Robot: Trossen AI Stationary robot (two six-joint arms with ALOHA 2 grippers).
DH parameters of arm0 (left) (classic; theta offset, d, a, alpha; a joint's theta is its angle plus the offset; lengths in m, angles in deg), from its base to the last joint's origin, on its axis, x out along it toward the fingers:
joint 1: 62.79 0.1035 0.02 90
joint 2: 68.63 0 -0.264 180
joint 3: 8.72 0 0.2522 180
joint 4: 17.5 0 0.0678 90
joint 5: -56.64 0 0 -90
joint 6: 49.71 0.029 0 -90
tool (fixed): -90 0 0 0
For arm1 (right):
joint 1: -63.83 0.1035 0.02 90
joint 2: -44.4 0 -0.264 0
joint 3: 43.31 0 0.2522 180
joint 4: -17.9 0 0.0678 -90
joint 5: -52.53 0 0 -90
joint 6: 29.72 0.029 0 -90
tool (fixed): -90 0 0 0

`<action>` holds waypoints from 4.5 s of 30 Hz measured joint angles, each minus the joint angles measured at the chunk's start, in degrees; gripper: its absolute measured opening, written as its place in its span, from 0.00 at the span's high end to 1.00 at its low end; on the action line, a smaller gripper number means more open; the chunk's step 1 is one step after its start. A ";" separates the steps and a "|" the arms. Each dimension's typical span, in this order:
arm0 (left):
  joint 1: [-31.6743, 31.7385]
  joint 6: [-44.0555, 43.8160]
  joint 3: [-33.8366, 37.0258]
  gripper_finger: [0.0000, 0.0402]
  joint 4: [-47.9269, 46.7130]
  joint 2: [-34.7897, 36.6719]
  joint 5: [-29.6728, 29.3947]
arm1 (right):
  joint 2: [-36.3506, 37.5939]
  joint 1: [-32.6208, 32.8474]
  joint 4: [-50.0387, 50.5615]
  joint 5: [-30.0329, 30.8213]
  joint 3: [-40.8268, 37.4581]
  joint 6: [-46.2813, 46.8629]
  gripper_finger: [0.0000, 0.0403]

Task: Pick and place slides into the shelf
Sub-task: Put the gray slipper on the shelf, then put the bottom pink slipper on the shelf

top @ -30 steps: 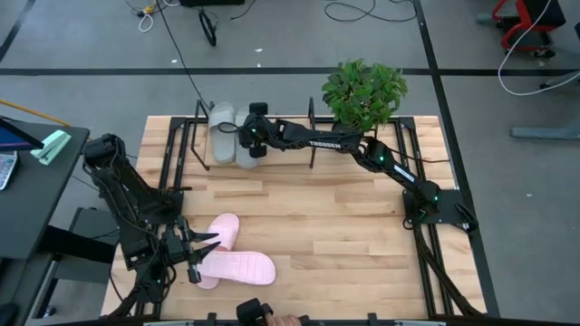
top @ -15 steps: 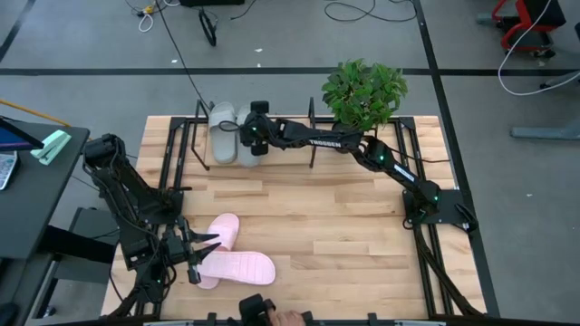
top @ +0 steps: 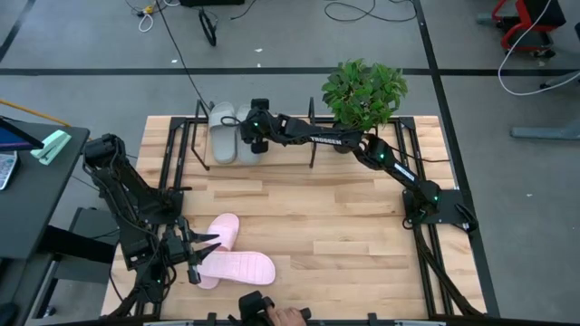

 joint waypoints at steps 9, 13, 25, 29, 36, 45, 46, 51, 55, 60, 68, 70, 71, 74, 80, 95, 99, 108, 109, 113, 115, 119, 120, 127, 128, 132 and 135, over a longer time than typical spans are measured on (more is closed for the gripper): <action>-0.01 -0.24 0.00 0.73 0.01 0.00 0.04 | 0.00 -0.02 -0.02 -1.45 0.00 1.40 0.93; 0.00 -0.36 0.00 0.73 0.00 0.00 0.04 | 0.00 -0.04 0.03 -3.64 0.02 1.17 0.86; 0.00 -0.48 0.00 0.73 0.17 0.00 0.07 | 0.03 -0.16 -0.06 -4.74 0.07 4.08 0.68; 0.00 -0.48 0.00 0.73 0.24 0.00 0.07 | 0.06 -0.28 -0.30 -3.63 0.07 5.19 0.66; 0.00 -0.50 0.00 0.73 0.29 0.00 0.07 | 0.99 0.92 1.23 -2.63 0.61 4.77 0.67; -0.02 -0.50 -0.02 0.73 0.31 0.00 0.60 | 6.76 5.59 12.17 0.98 0.94 7.59 0.72; -0.02 -0.50 -0.02 0.73 0.31 0.00 0.67 | 7.56 6.20 15.20 1.38 0.94 8.85 0.73; -0.02 -0.46 -0.02 0.73 0.25 0.00 0.94 | 12.28 9.68 33.58 -1.88 0.94 19.61 0.75; 0.36 0.16 -0.02 0.73 -0.63 0.00 0.96 | 15.34 12.35 48.06 -7.56 0.94 28.77 0.76; 0.44 1.01 -0.02 0.73 -0.57 0.00 1.09 | 18.61 17.36 60.25 -9.62 0.94 38.60 0.76; 0.44 0.40 -0.02 0.73 -0.48 0.00 2.40 | 22.98 30.29 62.74 -9.85 -2.60 50.14 0.76; 0.44 0.30 -0.02 0.73 -0.48 0.00 3.93 | 23.44 33.44 62.62 -9.24 -2.60 54.84 0.76; 0.44 0.24 -0.02 0.73 -0.47 0.00 4.66 | 23.59 35.09 62.42 -8.68 -2.60 57.18 0.76; 0.60 -0.11 -0.02 0.73 -0.43 0.00 8.59 | 23.78 39.67 61.62 -6.65 -2.60 63.66 0.76; 2.44 0.32 -0.02 0.75 -0.31 0.00 19.08 | 21.89 48.23 59.99 0.83 -2.64 78.41 0.76; 6.93 18.52 -8.66 0.96 0.03 -0.04 38.75 | 21.55 61.36 38.73 21.15 -25.70 110.78 0.76; 6.69 18.58 -11.14 0.99 -3.52 -0.04 40.72 | 21.53 60.48 26.02 20.98 -34.11 111.92 0.76; 5.72 8.11 -11.93 0.95 -13.23 -0.07 40.04 | 21.53 59.27 13.70 14.91 -39.30 75.74 0.76; 5.48 7.49 -11.95 0.95 -13.73 -0.07 40.02 | 21.53 59.05 13.44 14.47 -39.28 71.89 0.76; 4.60 6.44 -11.95 0.98 -13.77 -0.07 40.03 | 21.53 57.57 12.98 10.66 -39.28 60.36 0.73; 4.30 5.79 -11.93 0.99 -13.80 -0.07 39.06 | 21.53 56.33 12.40 7.24 -39.28 56.89 0.71; 3.83 5.46 -11.93 0.97 -13.77 -0.07 36.64 | 21.82 53.69 12.06 0.42 -39.28 56.23 0.66; 3.82 5.43 -11.93 0.97 -13.78 -0.07 36.37 | 21.91 53.16 11.80 -1.09 -39.27 55.62 0.64; 3.82 3.88 -11.93 0.95 -13.76 -0.07 35.13 | 21.97 52.24 8.42 -3.44 -39.23 41.91 0.54; 3.82 3.72 -11.93 0.95 -13.74 -0.07 34.50 | 21.97 52.27 8.08 -3.07 -39.23 39.87 0.53; 3.85 1.89 -11.93 0.98 -13.77 -0.07 32.52 | 21.99 52.35 8.22 -1.94 -38.22 36.16 0.49; 3.85 -1.37 -11.93 0.99 -14.92 -0.07 32.35 | 22.01 52.51 8.83 -0.07 -37.78 37.05 0.48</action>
